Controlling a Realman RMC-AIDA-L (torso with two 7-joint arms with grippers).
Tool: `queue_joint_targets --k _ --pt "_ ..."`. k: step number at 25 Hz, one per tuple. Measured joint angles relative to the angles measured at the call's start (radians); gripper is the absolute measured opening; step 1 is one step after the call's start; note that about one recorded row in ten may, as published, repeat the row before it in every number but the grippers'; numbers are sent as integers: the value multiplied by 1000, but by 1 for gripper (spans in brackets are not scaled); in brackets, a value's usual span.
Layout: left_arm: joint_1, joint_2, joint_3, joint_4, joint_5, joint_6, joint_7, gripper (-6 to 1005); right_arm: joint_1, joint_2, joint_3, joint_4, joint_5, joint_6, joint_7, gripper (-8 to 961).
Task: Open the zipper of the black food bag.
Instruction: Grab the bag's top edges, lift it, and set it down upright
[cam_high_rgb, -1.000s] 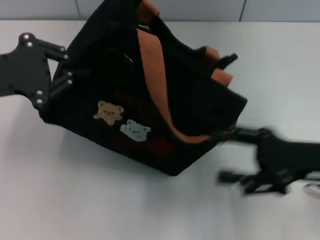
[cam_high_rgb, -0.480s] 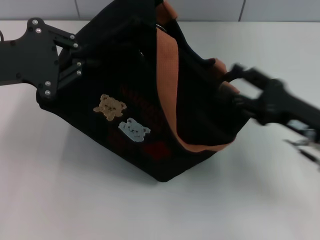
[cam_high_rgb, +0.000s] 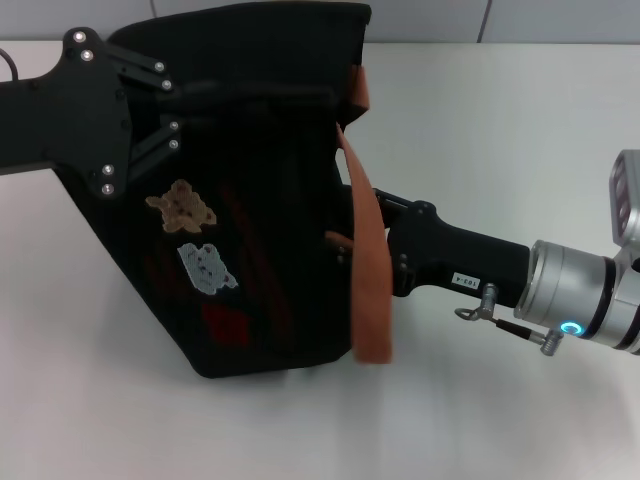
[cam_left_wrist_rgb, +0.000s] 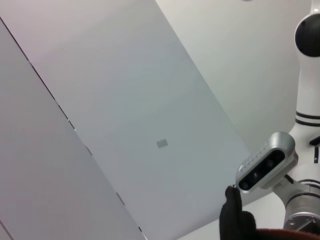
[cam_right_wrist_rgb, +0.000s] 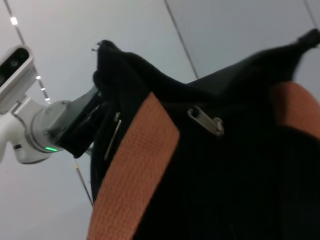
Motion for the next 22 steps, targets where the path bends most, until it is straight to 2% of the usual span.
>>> queue_joint_targets --k 3,6,9,12,18,21,22 --pt "10 0 6 -5 -4 2 8 90 -29 -4 6 -25 5 -7 4 818" --pt "19 1 16 -47 -1 0 40 90 -91 -8 13 -84 10 -25 26 818" --pt "24 4 25 -75 -1 -3 58 90 -155 -9 50 -143 11 -66 40 817" --pt "34 5 37 -99 9 -4 75 90 -190 -10 90 -169 11 -112 40 817" --pt "28 -2 73 -123 23 -6 85 83 -204 -11 134 -198 13 -190 22 817" --pt "14 -2 103 -166 22 -9 111 82 -188 -9 144 -198 14 -208 -70 817" --pt "6 -3 113 -185 23 -12 118 82 -174 -7 149 -184 15 -215 -161 817"
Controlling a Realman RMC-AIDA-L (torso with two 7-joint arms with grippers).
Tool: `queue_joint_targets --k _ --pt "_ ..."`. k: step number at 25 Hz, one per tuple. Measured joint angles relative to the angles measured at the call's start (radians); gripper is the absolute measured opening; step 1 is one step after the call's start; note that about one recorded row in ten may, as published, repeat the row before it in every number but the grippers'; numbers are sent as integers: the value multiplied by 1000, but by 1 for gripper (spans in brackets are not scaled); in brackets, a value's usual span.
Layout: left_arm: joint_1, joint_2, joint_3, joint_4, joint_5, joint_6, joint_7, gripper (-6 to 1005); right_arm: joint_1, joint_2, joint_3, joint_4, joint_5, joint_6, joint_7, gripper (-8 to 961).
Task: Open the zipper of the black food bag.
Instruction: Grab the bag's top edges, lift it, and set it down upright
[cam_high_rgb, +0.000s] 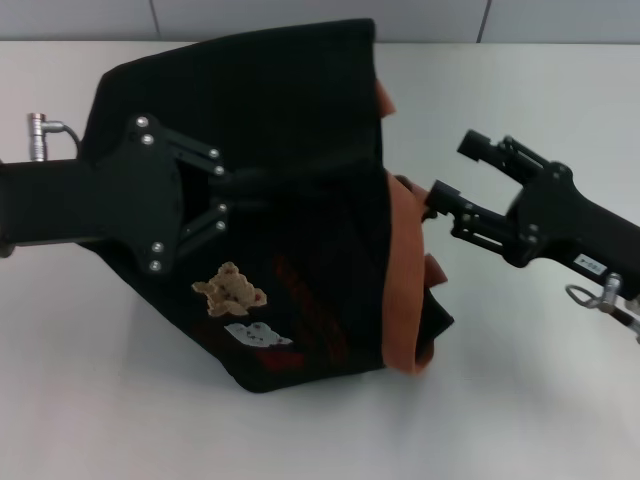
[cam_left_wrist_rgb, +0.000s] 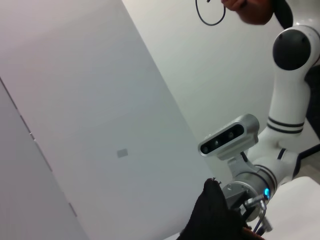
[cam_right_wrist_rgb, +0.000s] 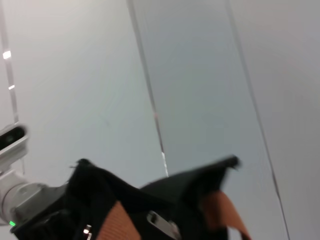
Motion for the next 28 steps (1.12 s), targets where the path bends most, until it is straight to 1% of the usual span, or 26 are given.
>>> queue_joint_targets --k 1,4,5,6,10,13,14,15,16,21,28 --pt "0 0 0 0 0 0 0 82 0 0 0 0 0 0 0 817" --pt "-10 0 5 -25 2 -3 11 81 23 1 1 46 1 -8 -135 817" --pt "-14 0 6 -33 3 -3 13 81 30 2 1 84 1 -9 -241 817" --pt "-14 0 6 -33 3 -3 13 81 30 2 1 84 1 -9 -241 817" --pt "-14 1 9 -43 3 -9 14 80 36 3 9 155 1 -26 -395 817" --pt "-15 1 14 -49 3 -19 14 80 37 3 29 166 1 -40 -402 817" --pt "-15 1 15 -49 3 -21 14 79 39 3 43 171 1 -44 -402 817" --pt "-15 1 17 -50 3 -21 14 79 39 3 81 176 1 -41 -402 817" --pt "-15 1 19 -50 3 -22 14 79 39 3 81 176 1 -41 -402 817" --pt "-15 0 26 -60 3 -25 14 78 25 3 163 178 1 -19 -396 817" --pt "-15 0 26 -65 4 -32 14 79 -15 0 166 174 -4 -44 -395 816"
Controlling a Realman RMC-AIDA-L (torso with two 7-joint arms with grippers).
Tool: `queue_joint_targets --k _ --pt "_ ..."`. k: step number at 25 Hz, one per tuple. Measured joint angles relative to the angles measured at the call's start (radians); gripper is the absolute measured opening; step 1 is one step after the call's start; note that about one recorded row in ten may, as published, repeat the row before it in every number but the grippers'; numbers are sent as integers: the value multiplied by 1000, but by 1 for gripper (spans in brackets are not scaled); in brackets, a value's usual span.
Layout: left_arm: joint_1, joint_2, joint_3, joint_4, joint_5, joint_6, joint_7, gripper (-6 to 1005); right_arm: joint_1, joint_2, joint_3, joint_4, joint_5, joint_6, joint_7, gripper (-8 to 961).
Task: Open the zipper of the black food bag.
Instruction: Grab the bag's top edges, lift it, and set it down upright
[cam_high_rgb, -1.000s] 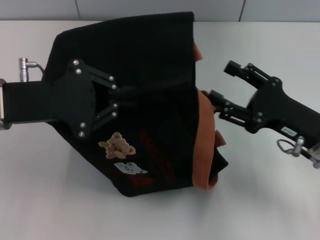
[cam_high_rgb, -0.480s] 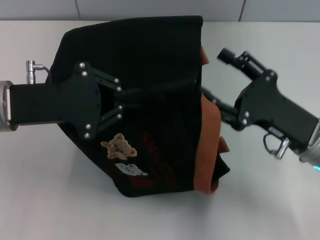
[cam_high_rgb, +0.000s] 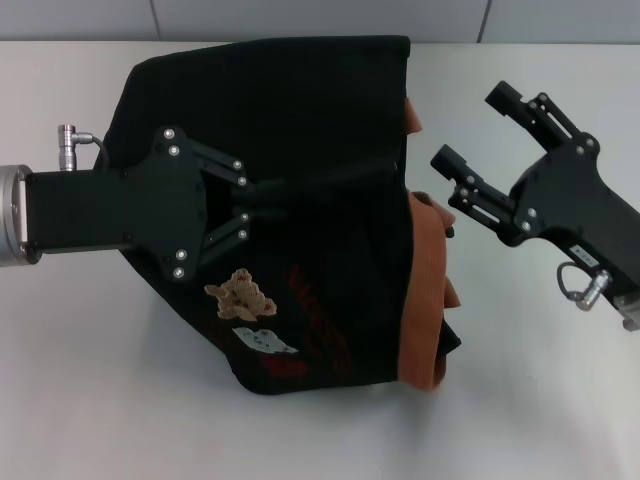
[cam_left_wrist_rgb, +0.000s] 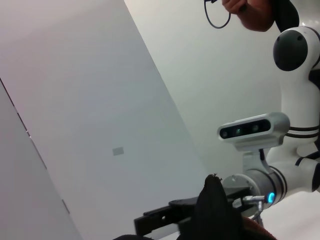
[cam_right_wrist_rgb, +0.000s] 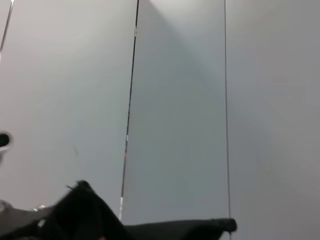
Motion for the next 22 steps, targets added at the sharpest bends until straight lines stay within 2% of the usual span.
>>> queue_joint_targets --k 7,11,18,22 --pt "-5 0 0 -9 1 -2 0 86 6 -1 -98 -11 -20 -47 -7 816" --pt "-7 0 0 -9 2 -3 0 89 8 1 -119 -16 -20 -44 -18 816" --pt "-12 -1 23 -9 -3 -4 -1 96 51 5 -105 39 -14 -24 -54 816" --pt "-13 -2 24 -9 -4 -4 -1 100 60 5 -55 71 -12 24 -57 816"
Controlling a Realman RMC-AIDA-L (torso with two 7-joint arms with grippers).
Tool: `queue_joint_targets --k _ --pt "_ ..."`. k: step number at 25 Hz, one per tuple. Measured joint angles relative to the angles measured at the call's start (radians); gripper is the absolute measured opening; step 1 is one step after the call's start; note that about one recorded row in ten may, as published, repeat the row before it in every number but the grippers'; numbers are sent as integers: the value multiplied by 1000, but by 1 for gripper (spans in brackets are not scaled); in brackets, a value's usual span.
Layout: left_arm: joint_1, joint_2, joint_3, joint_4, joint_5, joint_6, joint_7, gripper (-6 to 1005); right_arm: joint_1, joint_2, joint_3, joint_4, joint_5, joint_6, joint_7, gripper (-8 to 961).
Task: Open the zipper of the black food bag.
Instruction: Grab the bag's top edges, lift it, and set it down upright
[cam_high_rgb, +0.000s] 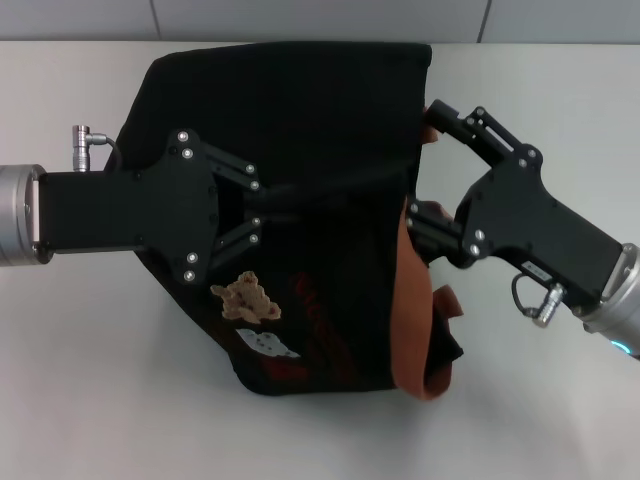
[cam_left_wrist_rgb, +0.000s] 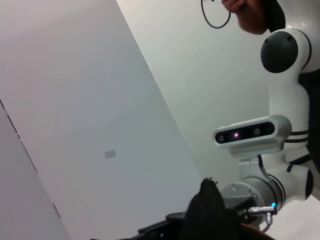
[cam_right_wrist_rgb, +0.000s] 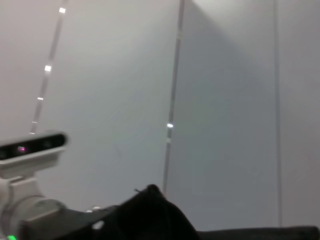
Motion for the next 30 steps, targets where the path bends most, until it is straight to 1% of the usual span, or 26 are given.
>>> queue_joint_targets --k 1,4,6,10,16,20,21,22,23,24,25,28,30 --pt "0 0 0 0 0 0 0 101 0 0 0 0 0 0 0 816" --pt "0 0 -1 -1 -1 -3 0 104 -19 0 59 13 0 16 5 816" --pt "0 0 -3 -1 -1 -6 0 105 -50 0 104 14 1 18 23 816" --pt "4 0 -7 -1 -2 -9 0 109 -108 -4 155 4 2 21 54 817" --pt "0 0 -7 -1 -1 -11 -2 115 -116 -6 152 -6 -5 20 58 807" --pt "0 0 -8 -1 -1 -13 -4 119 -122 -7 137 -32 -45 3 47 796" --pt "0 1 -8 -1 -2 -13 -7 120 -126 -7 136 -38 -64 3 21 793" --pt "1 1 -8 -1 -2 -13 -9 121 -129 -4 136 -34 -83 8 -46 791" --pt "1 1 -8 -1 -2 -13 -9 122 -129 -4 136 -34 -83 8 -46 788" --pt "1 1 -8 -1 -2 -14 -9 123 -131 -1 136 -14 -88 20 -126 785" --pt "1 1 -8 -1 -2 -14 -9 124 -131 -1 136 -14 -88 20 -126 782" --pt "-1 0 -5 -5 -3 -17 -9 126 -131 0 138 32 -88 37 -243 774" --pt "-3 0 -4 -9 -4 -18 -9 128 -131 0 139 45 -88 42 -277 769"
